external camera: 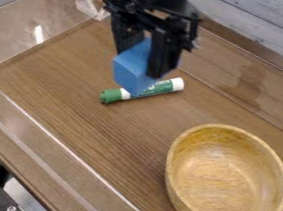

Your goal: Put the blue block in the brown bowl

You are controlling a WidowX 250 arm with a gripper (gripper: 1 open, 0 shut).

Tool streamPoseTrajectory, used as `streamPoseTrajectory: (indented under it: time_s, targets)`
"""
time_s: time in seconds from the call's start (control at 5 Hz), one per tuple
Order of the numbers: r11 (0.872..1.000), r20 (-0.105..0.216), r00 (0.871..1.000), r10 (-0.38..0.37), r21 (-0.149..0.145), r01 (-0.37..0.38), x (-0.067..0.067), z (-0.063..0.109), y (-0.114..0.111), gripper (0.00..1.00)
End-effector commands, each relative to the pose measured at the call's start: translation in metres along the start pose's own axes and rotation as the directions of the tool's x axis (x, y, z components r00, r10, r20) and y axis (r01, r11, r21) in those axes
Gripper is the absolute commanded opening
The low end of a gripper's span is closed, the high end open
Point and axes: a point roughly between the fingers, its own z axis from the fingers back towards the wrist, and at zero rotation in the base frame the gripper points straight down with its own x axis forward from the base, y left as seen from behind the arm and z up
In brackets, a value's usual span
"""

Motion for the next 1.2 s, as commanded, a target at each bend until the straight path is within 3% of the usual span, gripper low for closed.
streamPoseTrajectory:
  time_s: [0.0,0.6,1.0]
  targets:
    - [1.0,0.047,0.999,0.007,-0.004,-0.007,0.001,0.008,-0.021,0.0]
    - [0.999,0.075,0.996,0.046,-0.003,-0.046,0.0,-0.007,-0.091,0.0]
    - [0.998,0.091,0.994,0.063,-0.004,-0.063,0.0,-0.026,-0.108,0.0]
